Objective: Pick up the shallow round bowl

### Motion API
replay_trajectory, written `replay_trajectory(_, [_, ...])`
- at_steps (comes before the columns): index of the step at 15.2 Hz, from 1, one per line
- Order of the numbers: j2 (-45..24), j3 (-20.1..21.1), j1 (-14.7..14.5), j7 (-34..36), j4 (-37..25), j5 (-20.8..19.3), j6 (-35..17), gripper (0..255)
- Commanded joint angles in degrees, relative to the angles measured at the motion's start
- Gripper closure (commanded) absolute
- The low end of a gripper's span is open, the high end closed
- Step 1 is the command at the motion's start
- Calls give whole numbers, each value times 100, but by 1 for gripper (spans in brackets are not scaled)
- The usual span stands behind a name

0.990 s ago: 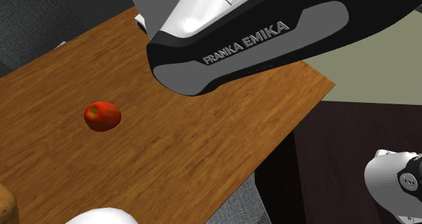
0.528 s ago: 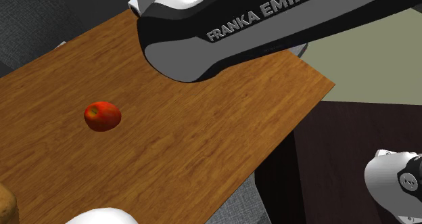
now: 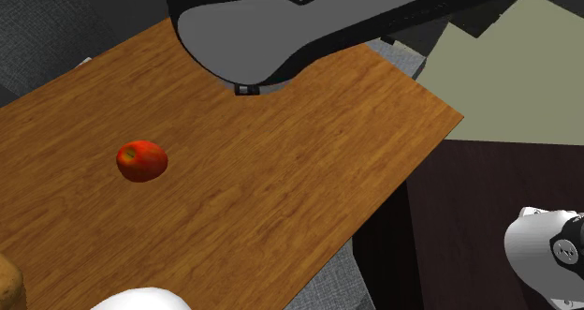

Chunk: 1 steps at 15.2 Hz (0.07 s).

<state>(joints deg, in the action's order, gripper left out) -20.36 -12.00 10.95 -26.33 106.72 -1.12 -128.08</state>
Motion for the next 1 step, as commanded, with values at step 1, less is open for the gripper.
replay_trajectory(1, [36,-3,-3,1,5,-8,29,255])
